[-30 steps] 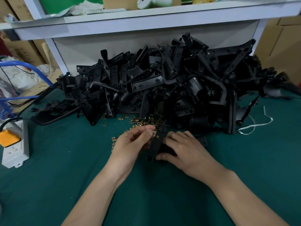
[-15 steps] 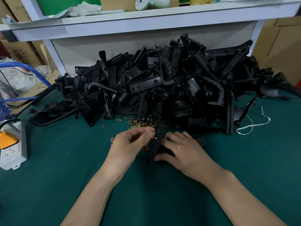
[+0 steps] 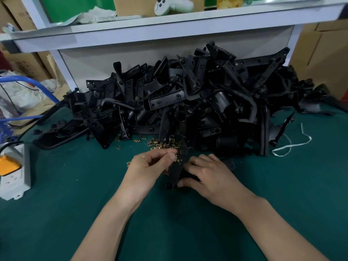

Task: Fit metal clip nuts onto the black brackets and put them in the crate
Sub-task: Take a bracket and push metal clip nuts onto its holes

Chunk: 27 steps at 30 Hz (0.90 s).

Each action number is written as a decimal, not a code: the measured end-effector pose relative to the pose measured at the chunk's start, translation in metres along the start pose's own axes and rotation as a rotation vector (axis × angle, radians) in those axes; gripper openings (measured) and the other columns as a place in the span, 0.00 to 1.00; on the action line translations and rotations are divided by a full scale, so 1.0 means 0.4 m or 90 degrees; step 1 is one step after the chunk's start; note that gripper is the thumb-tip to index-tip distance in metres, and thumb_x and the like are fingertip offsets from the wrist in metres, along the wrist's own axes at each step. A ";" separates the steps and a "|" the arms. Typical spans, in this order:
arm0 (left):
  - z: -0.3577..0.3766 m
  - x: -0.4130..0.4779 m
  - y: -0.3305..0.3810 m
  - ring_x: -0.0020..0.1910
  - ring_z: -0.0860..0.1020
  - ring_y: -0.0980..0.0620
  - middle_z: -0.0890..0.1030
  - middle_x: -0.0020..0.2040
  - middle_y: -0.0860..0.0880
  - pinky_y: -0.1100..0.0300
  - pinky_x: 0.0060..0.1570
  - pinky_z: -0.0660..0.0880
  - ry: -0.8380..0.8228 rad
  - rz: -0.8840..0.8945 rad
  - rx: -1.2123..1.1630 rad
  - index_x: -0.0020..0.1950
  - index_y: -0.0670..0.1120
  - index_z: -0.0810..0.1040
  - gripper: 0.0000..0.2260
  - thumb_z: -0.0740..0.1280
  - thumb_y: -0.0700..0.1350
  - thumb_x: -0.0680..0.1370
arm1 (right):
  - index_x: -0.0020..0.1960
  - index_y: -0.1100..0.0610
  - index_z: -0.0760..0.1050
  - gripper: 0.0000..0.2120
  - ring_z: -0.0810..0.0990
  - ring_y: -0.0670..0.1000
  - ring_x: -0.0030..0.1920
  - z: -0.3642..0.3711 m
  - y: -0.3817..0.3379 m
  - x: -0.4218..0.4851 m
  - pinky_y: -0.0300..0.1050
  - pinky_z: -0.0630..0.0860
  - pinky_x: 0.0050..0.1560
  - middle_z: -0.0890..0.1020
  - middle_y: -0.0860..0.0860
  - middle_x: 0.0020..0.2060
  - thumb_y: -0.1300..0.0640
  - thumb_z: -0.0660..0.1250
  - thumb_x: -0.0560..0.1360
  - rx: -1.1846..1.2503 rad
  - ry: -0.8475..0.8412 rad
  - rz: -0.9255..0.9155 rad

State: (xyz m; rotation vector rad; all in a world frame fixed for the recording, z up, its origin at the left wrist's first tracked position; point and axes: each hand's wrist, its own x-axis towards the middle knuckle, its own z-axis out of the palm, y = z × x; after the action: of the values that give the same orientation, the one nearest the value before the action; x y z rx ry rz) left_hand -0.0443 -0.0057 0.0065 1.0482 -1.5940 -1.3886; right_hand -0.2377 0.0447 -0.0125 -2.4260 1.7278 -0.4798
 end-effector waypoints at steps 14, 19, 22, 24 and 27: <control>0.074 -0.039 -0.008 0.52 0.80 0.67 0.82 0.51 0.68 0.77 0.49 0.73 0.087 0.038 0.090 0.72 0.57 0.72 0.28 0.72 0.60 0.73 | 0.62 0.54 0.79 0.35 0.75 0.55 0.51 0.004 -0.036 0.008 0.47 0.63 0.51 0.80 0.52 0.49 0.33 0.45 0.77 -0.050 0.048 0.037; 0.089 -0.037 -0.029 0.51 0.77 0.72 0.79 0.48 0.75 0.79 0.48 0.70 0.129 0.038 0.169 0.77 0.58 0.67 0.32 0.73 0.58 0.76 | 0.58 0.57 0.81 0.31 0.76 0.57 0.50 0.001 -0.034 0.008 0.49 0.64 0.51 0.80 0.54 0.49 0.39 0.48 0.78 -0.064 0.031 0.029; 0.092 -0.037 -0.038 0.55 0.80 0.59 0.83 0.48 0.64 0.59 0.59 0.77 0.158 0.051 0.222 0.72 0.58 0.73 0.24 0.70 0.61 0.77 | 0.53 0.58 0.82 0.28 0.78 0.56 0.44 0.003 -0.035 0.006 0.48 0.68 0.46 0.81 0.53 0.43 0.41 0.51 0.78 -0.066 0.074 0.027; 0.097 -0.037 -0.041 0.47 0.80 0.49 0.83 0.42 0.59 0.52 0.52 0.80 0.179 0.057 0.238 0.70 0.57 0.75 0.22 0.68 0.62 0.78 | 0.52 0.58 0.82 0.27 0.78 0.56 0.42 0.006 -0.035 0.005 0.49 0.70 0.44 0.81 0.52 0.41 0.41 0.52 0.78 -0.066 0.089 0.030; 0.102 -0.039 -0.039 0.42 0.78 0.41 0.80 0.36 0.50 0.49 0.42 0.77 0.205 0.091 0.284 0.68 0.56 0.78 0.20 0.68 0.61 0.78 | 0.53 0.58 0.82 0.27 0.78 0.56 0.42 0.006 -0.036 0.005 0.49 0.69 0.44 0.81 0.52 0.41 0.41 0.52 0.78 -0.062 0.086 0.027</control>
State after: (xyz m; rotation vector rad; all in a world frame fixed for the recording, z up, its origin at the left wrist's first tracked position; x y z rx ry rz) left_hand -0.0746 0.0224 -0.0143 1.3090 -1.7288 -0.7361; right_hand -0.2235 0.0476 -0.0104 -2.4684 1.8950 -0.5809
